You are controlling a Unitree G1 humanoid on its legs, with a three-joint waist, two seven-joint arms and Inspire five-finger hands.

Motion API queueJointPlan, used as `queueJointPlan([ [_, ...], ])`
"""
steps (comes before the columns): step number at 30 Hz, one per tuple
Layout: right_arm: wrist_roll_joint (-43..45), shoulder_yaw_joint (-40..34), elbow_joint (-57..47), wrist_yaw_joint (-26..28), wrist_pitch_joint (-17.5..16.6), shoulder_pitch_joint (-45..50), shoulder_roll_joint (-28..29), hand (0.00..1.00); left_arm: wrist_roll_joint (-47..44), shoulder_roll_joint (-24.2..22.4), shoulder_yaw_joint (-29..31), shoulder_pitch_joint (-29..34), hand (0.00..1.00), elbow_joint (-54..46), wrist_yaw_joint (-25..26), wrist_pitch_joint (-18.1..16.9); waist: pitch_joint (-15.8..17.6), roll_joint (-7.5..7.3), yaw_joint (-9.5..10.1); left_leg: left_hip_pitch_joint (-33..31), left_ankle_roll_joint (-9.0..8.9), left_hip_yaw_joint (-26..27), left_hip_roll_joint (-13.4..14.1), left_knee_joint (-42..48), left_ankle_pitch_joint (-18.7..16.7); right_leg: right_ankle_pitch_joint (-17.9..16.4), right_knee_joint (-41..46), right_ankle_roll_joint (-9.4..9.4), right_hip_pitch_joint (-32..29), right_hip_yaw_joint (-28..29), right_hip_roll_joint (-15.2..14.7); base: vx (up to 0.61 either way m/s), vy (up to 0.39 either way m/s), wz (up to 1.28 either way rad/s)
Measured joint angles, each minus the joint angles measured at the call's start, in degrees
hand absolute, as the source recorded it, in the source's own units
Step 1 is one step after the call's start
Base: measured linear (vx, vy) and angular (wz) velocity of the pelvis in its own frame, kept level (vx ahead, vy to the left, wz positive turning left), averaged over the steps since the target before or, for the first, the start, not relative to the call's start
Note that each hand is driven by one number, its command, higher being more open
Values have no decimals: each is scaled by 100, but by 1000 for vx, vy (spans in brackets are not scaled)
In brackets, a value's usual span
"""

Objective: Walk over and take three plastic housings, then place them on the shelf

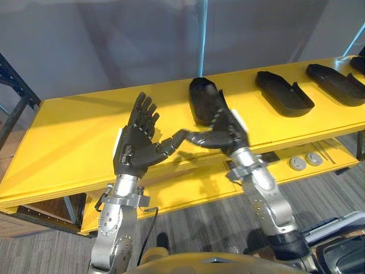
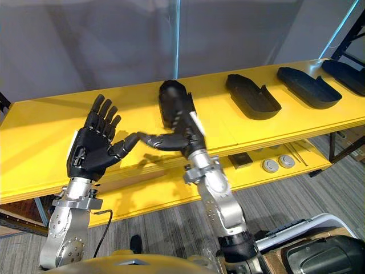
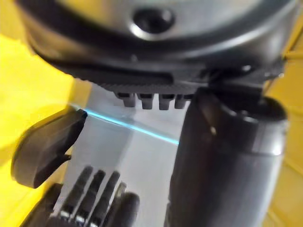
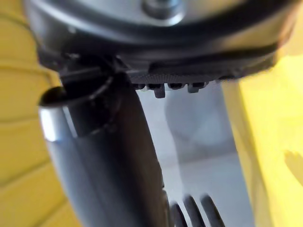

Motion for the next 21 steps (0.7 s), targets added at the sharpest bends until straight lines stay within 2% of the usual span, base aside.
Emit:
queueJointPlan([
  [2, -2, -678, -455, -219, -142, 507, 63, 100, -11, 2, -92, -1, 100, 0, -125, -16, 1, -8, -122, 108, 5, 296, 2, -4, -84, 33, -4, 26, -63, 273, -18, 18, 26, -73],
  [3, -2, -986, -596, -341, -234, 756, 79, 100, -18, 2, -182, -4, 100, -1, -189, -19, 1, -16, -265, 168, 4, 463, 4, -4, -128, 51, -7, 31, -108, 446, -23, 26, 35, -82],
  [6, -158, -1431, -752, -681, -339, 1389, 104, 100, -44, 42, -531, -29, 100, -1, -392, -24, -5, -37, -563, 291, -4, 935, 37, -4, -241, 114, -11, 44, -283, 909, 3, 24, 23, -81],
  [11, -163, -1571, -797, -816, -419, 2708, 458, 100, -2, 50, -1421, -269, 100, 93, -213, -22, 6, -43, -1046, 655, -76, 1908, 104, 8, -458, 314, -108, 93, -422, 1868, 122, 66, 21, -105],
  [12, 51, -1561, -798, -788, -592, 2996, 552, 100, 5, 50, -1577, -398, 100, 165, -73, -22, 12, -43, -1175, 743, -100, 2105, 115, 8, -510, 347, -132, 114, -429, 2048, 151, 52, 12, -79],
  [15, 537, -1432, -880, -622, -1049, 3499, 789, 100, -2, 36, -1843, -555, 100, 355, 269, -19, 30, -73, -1386, 932, -153, 2431, 181, -5, -630, 353, -182, 155, -391, 2322, 208, 5, -12, -59],
  [19, 535, -872, -1154, -452, -1289, 3616, 769, 100, 7, 29, -2214, -573, 100, 400, 528, 99, 24, -72, -1390, 928, -166, 2443, 189, -7, -675, 350, -200, 196, -407, 2300, 205, -17, -18, -5],
  [21, 544, -411, -1152, -381, -1297, 3494, 632, 100, 7, 21, -2306, -552, 100, 400, 613, 213, 4, -53, -1266, 908, -170, 2333, 182, -4, -678, 329, -185, 184, -463, 2268, 212, -24, -30, 8],
])
